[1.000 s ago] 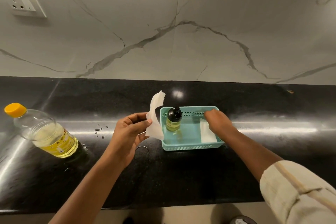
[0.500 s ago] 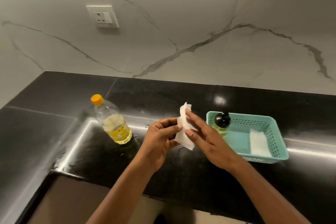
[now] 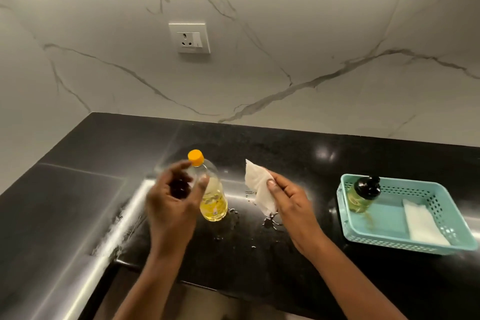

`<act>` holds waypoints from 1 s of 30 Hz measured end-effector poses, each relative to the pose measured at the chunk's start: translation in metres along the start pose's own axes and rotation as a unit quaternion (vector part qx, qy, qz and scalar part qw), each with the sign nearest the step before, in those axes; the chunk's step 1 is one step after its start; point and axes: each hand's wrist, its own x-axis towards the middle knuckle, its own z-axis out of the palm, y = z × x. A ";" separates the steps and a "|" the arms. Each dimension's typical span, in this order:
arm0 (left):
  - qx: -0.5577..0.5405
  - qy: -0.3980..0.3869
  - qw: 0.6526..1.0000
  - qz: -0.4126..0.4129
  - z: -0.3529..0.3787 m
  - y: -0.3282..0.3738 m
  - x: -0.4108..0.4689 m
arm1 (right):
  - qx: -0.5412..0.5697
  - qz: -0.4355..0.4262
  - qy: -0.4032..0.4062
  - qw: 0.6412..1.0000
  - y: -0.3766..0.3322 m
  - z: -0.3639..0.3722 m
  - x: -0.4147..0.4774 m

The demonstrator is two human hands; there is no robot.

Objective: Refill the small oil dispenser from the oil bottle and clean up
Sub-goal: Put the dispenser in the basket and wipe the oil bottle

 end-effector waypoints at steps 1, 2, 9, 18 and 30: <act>0.036 0.005 0.999 0.024 -0.008 -0.003 0.015 | -0.020 -0.011 -0.010 1.000 -0.002 0.012 0.003; 0.069 -0.017 0.997 0.034 -0.016 -0.007 0.034 | -0.043 -0.024 -0.018 0.999 -0.003 0.030 0.007; 0.129 -0.233 0.960 0.087 -0.025 -0.034 0.091 | -0.236 -0.102 -0.075 0.963 0.003 0.126 0.020; 0.091 -0.227 0.966 0.087 -0.028 -0.054 0.102 | -0.281 -0.040 -0.015 0.959 0.044 0.134 0.016; 0.049 -0.274 0.956 0.089 -0.058 -0.064 0.105 | -0.349 -0.163 -0.129 0.914 0.019 0.137 0.047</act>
